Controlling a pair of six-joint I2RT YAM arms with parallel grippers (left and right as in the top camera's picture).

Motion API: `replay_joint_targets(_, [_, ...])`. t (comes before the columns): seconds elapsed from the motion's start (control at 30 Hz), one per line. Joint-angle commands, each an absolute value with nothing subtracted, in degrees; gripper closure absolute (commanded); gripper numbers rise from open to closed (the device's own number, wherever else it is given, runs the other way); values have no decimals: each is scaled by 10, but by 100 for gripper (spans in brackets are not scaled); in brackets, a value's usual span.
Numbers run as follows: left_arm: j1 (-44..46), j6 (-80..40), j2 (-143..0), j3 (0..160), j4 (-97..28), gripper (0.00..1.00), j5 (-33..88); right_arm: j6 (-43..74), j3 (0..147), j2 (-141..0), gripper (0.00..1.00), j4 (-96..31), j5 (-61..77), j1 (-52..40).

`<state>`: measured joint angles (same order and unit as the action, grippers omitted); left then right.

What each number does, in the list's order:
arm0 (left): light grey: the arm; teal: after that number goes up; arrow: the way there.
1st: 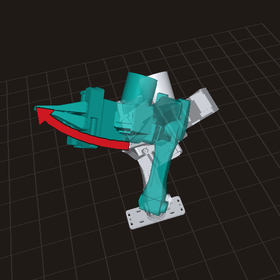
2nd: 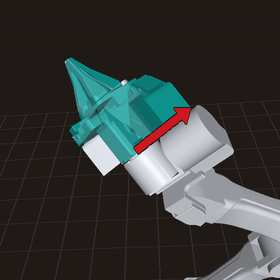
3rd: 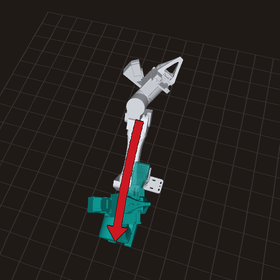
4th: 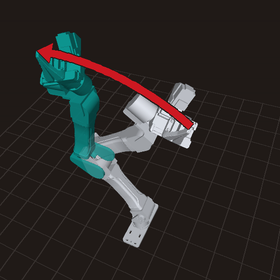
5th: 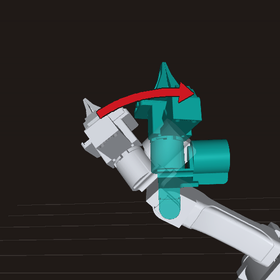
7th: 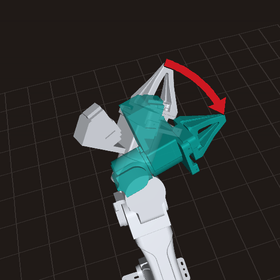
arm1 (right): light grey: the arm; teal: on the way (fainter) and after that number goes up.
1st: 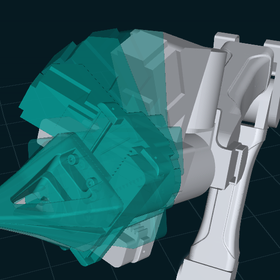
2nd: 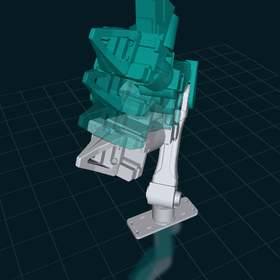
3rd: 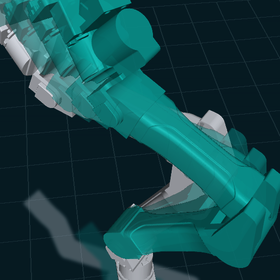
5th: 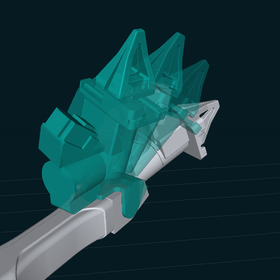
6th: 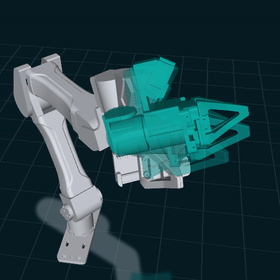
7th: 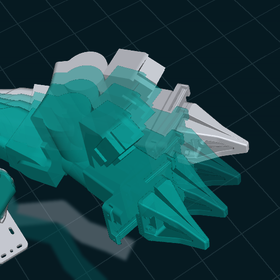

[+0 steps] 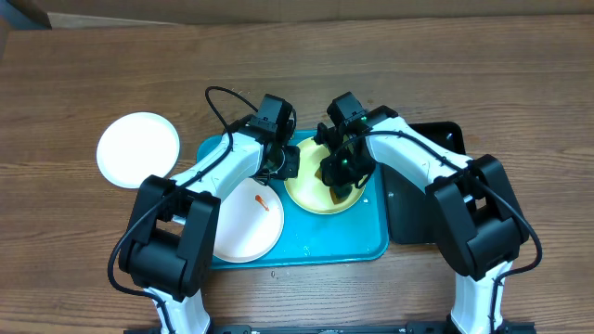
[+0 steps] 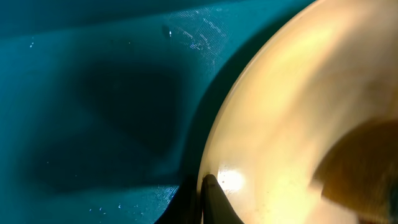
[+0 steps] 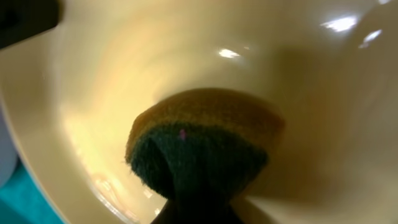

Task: Clean dirty plates on tray and stack at the side
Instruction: 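Move the sponge onto the yellow plate and scrub it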

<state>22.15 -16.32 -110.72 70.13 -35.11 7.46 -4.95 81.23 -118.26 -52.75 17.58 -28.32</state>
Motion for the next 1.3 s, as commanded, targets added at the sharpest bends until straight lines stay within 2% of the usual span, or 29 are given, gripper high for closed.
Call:
replay_joint_targets(0.0, [224, -150, -1116, 700, -353, 95, 71, -83, 844, -1197, 96, -554, 267, -279])
replay_joint_targets(0.07, [224, -150, -1116, 700, -354, 95, 71, -95, 905, -1197, 96, -598, 316, -262])
replay_joint_targets(0.2, [224, -150, -1116, 700, -357, 95, 70, -95, 990, -1196, 96, -678, 315, -226])
replay_joint_targets(0.33, [224, -150, -1116, 700, -356, 94, 71, -95, 1047, -1195, 96, -753, 283, -179])
replay_joint_targets(0.5, [224, -150, -1116, 700, -355, 94, 71, -75, 1048, -1194, 96, -810, 195, -112])
replay_joint_targets(0.73, [224, -150, -1116, 700, -355, 94, 71, 12, 1002, -1194, 96, -779, 38, -57])
replay_joint_targets(1.07, [224, -150, -1116, 700, -354, 94, 71, 23, 883, -1194, 96, -633, -25, -51])
replay_joint_targets(1.13, [224, -150, -1116, 700, -354, 93, 71, 22, 864, -1194, 93, -608, -25, -51])
replay_joint_targets(1.2, [224, -150, -1116, 700, -354, 93, 71, 22, 854, -1194, 85, -594, -25, -51])
replay_joint_targets(1.27, [224, -150, -1116, 700, -354, 91, 71, 22, 851, -1194, 66, -588, -25, -51])
